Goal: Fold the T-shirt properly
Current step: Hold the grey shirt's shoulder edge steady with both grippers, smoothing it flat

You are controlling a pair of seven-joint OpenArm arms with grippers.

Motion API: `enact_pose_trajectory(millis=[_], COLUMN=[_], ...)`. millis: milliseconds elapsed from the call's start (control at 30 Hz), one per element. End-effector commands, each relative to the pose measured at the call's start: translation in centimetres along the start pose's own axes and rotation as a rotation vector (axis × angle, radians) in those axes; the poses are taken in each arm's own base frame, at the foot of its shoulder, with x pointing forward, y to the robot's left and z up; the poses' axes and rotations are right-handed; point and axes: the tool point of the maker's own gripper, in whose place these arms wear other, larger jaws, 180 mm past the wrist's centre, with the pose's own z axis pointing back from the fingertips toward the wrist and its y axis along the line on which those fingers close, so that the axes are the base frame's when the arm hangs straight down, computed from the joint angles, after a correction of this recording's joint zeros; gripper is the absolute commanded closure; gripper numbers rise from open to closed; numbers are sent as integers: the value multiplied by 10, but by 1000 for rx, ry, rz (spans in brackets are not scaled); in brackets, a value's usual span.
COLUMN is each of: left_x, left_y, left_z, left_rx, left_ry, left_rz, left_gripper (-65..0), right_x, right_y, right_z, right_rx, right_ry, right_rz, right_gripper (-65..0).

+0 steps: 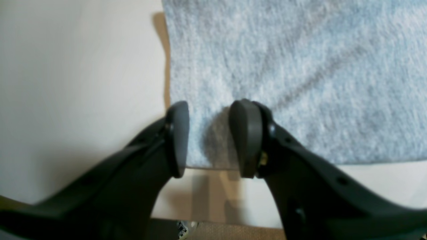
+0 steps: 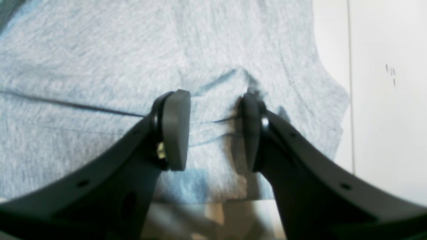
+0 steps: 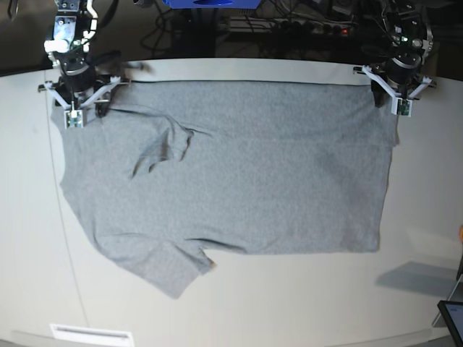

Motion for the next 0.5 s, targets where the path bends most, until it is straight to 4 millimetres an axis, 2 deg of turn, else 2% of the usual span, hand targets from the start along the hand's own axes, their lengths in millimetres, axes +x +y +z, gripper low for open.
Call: enact_pose_trajectory(millis=[0,267,367,467], left_x=[-6,23,21,22], left_y=[3,3,14,23], left_z=[3,15,18,21], left_rx=[5,29,68,91], left_ry=[43,-32,-32,-39], left_rz=[-28,-56,-24,-7], left_gripper=[-239,-239,-239,-239], right_x=[-4,2,6,19], right_y=[-4,-4,-4,-4], right_z=[2,1,2,7], right_rx=[-13,-14,-15,-19], right_ry=[27,13,2,-34], right_rz=[13,11,10,15], right_gripper=[-251,-251,-251,-251])
